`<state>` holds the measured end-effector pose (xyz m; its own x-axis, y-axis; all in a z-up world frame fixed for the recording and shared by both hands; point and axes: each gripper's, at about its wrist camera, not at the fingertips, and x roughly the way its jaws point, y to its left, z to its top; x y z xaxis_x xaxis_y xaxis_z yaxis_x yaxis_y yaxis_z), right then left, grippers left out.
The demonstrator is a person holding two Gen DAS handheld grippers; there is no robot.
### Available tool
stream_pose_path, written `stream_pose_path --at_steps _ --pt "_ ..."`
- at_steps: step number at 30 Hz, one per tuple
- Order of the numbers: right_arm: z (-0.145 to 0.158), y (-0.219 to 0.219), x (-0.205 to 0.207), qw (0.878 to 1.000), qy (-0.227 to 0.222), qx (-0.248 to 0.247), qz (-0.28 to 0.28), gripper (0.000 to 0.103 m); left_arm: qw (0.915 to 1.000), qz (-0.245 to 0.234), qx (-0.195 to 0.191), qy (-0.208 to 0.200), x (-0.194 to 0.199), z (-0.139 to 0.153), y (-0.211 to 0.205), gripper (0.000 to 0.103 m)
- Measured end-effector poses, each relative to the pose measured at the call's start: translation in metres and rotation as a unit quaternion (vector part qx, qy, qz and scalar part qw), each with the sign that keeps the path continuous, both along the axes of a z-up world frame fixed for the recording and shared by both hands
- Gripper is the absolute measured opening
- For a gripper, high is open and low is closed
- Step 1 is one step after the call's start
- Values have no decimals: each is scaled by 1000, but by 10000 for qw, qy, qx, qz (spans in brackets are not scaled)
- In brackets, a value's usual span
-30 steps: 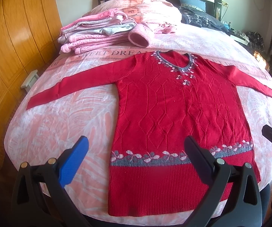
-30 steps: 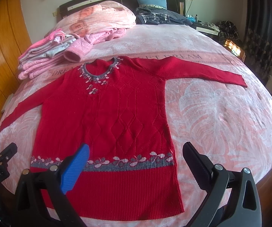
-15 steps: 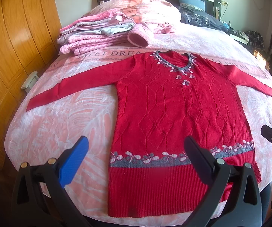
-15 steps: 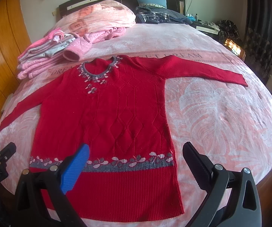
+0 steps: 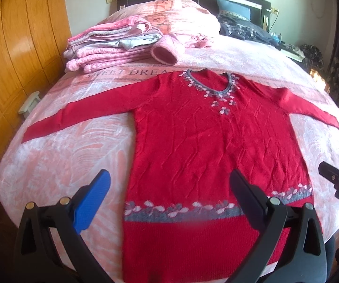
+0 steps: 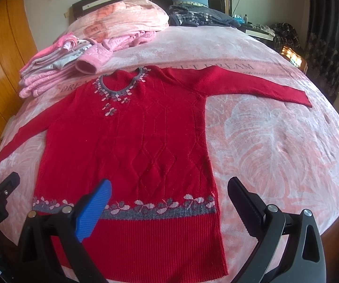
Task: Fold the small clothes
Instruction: 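Grasp the red sweater's sleeve cuff with the right gripper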
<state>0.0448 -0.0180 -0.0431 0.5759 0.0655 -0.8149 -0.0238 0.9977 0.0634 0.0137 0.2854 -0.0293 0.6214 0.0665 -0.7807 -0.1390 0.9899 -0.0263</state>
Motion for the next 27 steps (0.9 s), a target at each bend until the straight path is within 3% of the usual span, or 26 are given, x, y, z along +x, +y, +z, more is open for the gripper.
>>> stream_pose_path --at_steps 4,9,11,15,22,24,27 --pt "-4 -12 13 10000 -54 8 50 99 9998 -88 7 188 32 -10 -16 100" --pt "-14 -61 55 9982 -6 592 61 99 9987 -244 -216 395 90 -20 -42 100" --pt "-19 -94 83 9987 92 486 -152 99 9986 -290 -197 384 110 -22 -54 100" --pt "-24 -174 141 9966 66 -173 -803 99 9989 -368 -74 295 157 -25 -83 100" --pt "-48 -340 238 9833 675 -129 -1684 97 9991 -352 -32 234 204 -34 -108 100" --pt "-53 -373 253 9788 719 -209 -1908 95 9991 -326 -49 250 211 -39 -112 100" --pt "-63 -409 269 9760 805 54 -2025 95 9992 -308 3 268 217 -46 -117 100"
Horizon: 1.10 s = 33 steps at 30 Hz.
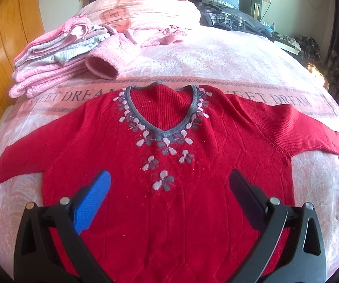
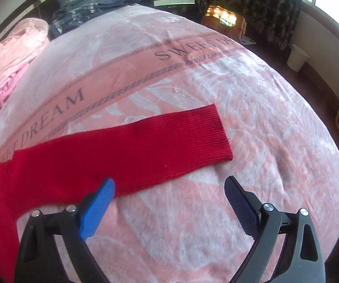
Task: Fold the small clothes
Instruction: 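Grasp the red sweater's sleeve cuff with the right gripper, then fold the held sleeve across the sweater body toward the neckline with the right gripper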
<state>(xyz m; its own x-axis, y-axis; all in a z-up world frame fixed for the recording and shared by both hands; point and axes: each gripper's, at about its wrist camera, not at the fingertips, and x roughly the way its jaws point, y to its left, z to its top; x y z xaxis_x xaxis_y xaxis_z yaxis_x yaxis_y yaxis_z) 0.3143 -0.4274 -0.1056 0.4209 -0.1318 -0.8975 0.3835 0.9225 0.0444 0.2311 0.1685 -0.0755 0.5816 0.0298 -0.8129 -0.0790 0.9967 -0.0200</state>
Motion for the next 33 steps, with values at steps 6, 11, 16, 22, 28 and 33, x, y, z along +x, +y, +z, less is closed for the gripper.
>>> stream_pose_path --at_steps 6,11,16,22,28,33 --pt "-32 -26 21 9990 399 172 48 94 9997 -17 191 161 8 -22 -11 100" --pt "-48 -49 22 9971 277 691 -146 92 9993 -100 295 229 7 -32 -18 100" --pt "-45 -64 21 9952 158 847 -472 55 9992 -162 302 218 5 -31 -24 100" --pt "-32 -53 19 9952 7 962 -188 10 9993 -210 263 148 1 -23 -28 100" --pt "-28 -63 9 9962 36 665 -554 9 9994 -200 259 115 -4 -21 -22 100" --pt "-38 -66 6 9939 142 571 -937 9 9992 -53 256 304 1 -32 -6 100"
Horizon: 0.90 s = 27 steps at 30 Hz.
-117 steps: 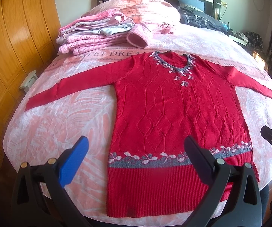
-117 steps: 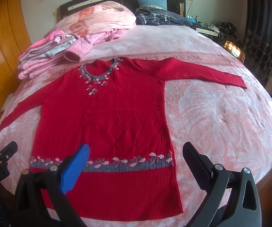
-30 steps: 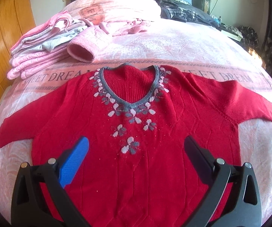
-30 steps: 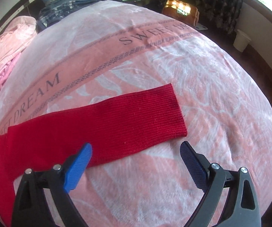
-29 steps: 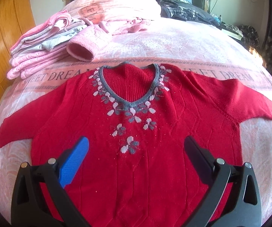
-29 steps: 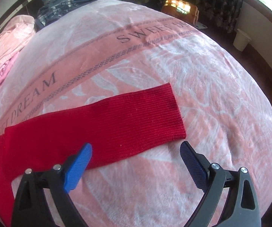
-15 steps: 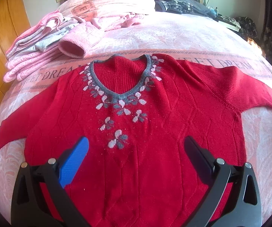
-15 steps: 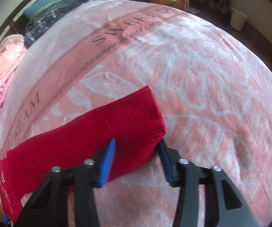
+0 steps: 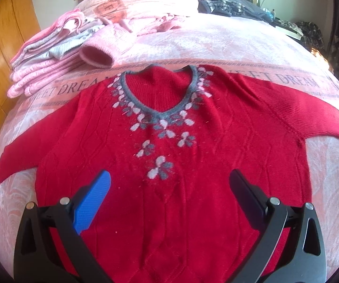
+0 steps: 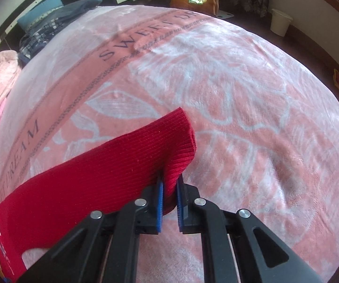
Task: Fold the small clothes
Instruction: 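Fold the held sleeve across the sweater body toward the neckline with the right gripper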
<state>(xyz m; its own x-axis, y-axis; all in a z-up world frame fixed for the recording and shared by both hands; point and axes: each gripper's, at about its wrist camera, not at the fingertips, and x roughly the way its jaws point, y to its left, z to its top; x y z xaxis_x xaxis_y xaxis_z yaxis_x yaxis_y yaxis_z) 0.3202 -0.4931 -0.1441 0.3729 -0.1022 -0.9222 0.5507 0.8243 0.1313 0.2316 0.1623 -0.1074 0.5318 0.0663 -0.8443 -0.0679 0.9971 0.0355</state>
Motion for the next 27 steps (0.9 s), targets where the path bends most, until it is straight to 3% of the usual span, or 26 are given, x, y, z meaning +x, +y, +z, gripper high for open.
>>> stream_pose_path --at_steps 3,7,11,16,27 --pt "20 18 1 9990 -246 -357 75 9 9998 114 -118 65 0 -3 16 100" --pt "56 52 -2 9949 -910 -277 341 9 9996 230 -128 44 -2 -4 38 100" --pt "75 121 12 9887 -819 -600 1098 9 9993 315 -196 33 -5 -3 56 100" --pt "72 226 27 9728 -709 -680 2097 9 9990 369 -256 37 -8 -2 75 100" --pt "46 427 29 9354 -789 112 3445 9 9990 388 -230 -39 -8 4 105 100"
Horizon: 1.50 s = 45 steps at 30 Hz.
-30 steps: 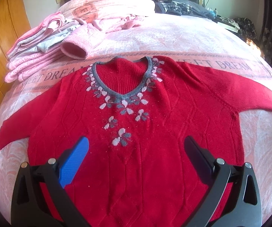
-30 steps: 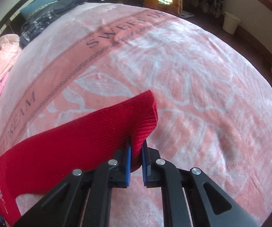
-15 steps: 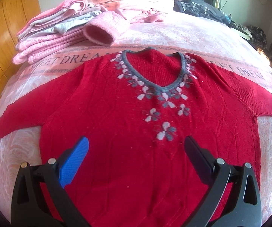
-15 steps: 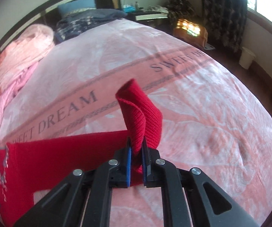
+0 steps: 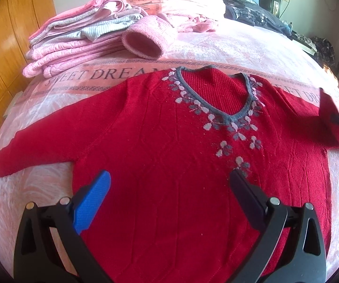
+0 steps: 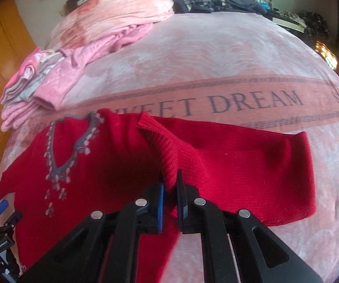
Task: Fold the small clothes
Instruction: 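Fold the held sleeve across the sweater body toward the neckline with the right gripper, then grasp the other sleeve with the left gripper and fold it across the body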
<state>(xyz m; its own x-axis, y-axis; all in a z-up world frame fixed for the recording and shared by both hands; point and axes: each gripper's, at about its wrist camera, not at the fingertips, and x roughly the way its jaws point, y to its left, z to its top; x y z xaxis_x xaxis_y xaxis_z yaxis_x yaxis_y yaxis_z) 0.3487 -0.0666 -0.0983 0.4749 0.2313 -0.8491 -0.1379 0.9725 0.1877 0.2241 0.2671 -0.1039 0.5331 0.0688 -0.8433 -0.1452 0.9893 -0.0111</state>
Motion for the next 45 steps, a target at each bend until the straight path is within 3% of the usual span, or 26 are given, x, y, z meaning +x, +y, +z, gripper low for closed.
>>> stream_pose_path --at_steps 6,9,13,17,22,24,27,31,33,35,37,39,40,42,45 --pt "-30 57 3 9993 218 49 304 9 9999 -11 -109 -20 4 4 3 100" --pt "-50 61 6 9987 425 70 286 11 9997 -98 -204 -25 10 6 -4 100" --pt "-52 47 -4 9968 349 634 339 33 9984 -334 -455 29 24 11 -27 100" --pt "-40 21 -40 9902 158 1391 14 38 9928 -716 -943 179 43 11 -62 100" --pt "-39 -18 -76 9874 -106 1336 -845 39 9809 -1186 -1418 607 73 -3 -120 100" --pt "-36 -27 -71 9869 30 1340 -895 39 9770 -1295 -1494 800 86 -12 -141 100" --pt "-22 -41 -73 9863 -228 1359 -906 39 9710 -1318 -1700 1044 107 -25 -165 99" --pt "-22 -56 -68 9863 -226 1278 -1015 39 9716 -1217 -1616 1225 129 -40 -187 99" --pt "-25 -65 -66 9849 -173 1282 -1146 39 9728 -1162 -1499 1332 137 -47 -194 91" --pt "-29 -71 -64 9830 -145 1278 -1308 39 9712 -1124 -1513 1458 141 -52 -196 63" --pt "-31 -78 -65 9817 -105 1302 -1387 39 9720 -1032 -1574 1408 143 -52 -194 54" --pt "-29 -83 -67 9809 -159 1277 -1455 39 9721 -1009 -1586 1405 145 -53 -194 27" --pt "-27 -86 -68 9804 -198 1279 -1487 40 9714 -980 -1627 1427 147 -53 -193 7" --pt "-22 -93 -73 9799 -267 1278 -1510 41 9685 -893 -1875 1375 146 -52 -184 4" --pt "-16 -92 -74 9804 -342 1257 -1481 42 9708 -851 -1974 1066 141 -41 -172 3"
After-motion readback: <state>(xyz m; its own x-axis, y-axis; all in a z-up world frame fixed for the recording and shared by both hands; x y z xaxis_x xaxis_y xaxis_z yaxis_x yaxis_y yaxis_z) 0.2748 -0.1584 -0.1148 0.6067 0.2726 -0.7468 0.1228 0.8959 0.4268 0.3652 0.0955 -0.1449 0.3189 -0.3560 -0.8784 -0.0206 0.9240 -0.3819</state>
